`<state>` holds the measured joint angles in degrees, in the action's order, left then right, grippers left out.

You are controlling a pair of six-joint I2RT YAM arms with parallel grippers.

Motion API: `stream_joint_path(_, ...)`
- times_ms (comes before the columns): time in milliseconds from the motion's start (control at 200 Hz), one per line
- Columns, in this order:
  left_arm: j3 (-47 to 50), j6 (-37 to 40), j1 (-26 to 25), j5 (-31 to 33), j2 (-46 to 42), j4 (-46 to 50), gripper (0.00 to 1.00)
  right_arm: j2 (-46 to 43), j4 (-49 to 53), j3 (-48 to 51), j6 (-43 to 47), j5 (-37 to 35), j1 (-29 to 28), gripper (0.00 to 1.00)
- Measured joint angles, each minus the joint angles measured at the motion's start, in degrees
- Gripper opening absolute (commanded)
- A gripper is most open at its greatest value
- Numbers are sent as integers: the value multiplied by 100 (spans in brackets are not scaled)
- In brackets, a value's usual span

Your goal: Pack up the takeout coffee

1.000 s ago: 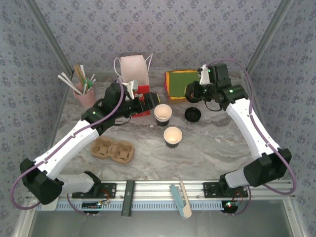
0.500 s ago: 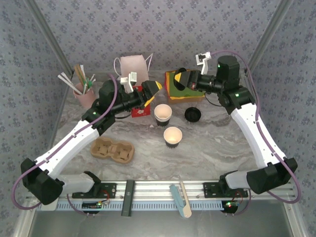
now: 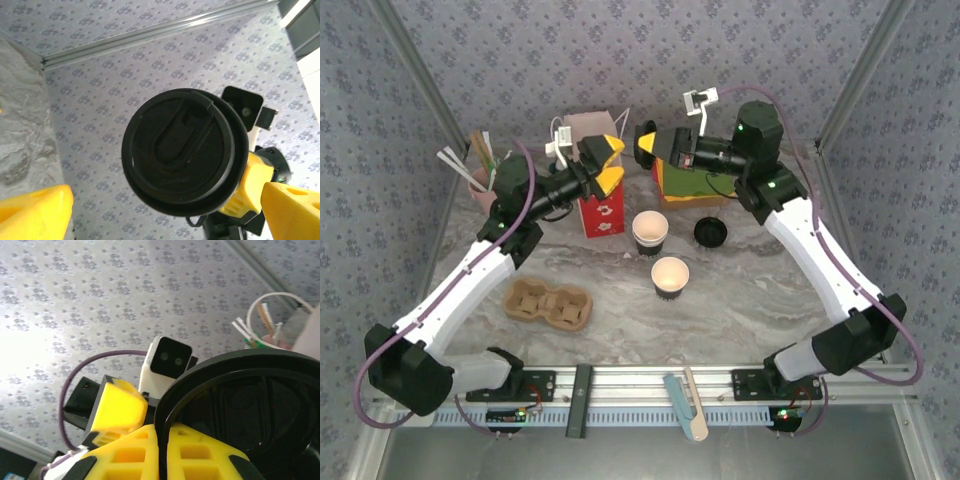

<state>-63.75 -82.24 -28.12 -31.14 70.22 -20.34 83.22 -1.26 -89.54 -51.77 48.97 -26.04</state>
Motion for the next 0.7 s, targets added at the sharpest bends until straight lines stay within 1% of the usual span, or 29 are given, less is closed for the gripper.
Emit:
stream_joint_path(105, 151, -352, 221, -122, 0, -365, 96, 203, -297, -120, -175, 122, -96, 9)
stream_joint_path(180, 186, -520, 289, -192, 7, -487, 96, 315, -479, -195, -271, 212, -173, 9)
stream_joint_path(360, 188, -754, 291, -334, 9, -787, 96, 544, -680, -496, -337, 466, -343, 9)
stream_joint_path(700, 188, -1010, 339, -516, 96, -1252, 95, 776, -807, -684, -396, 715, -363, 10)
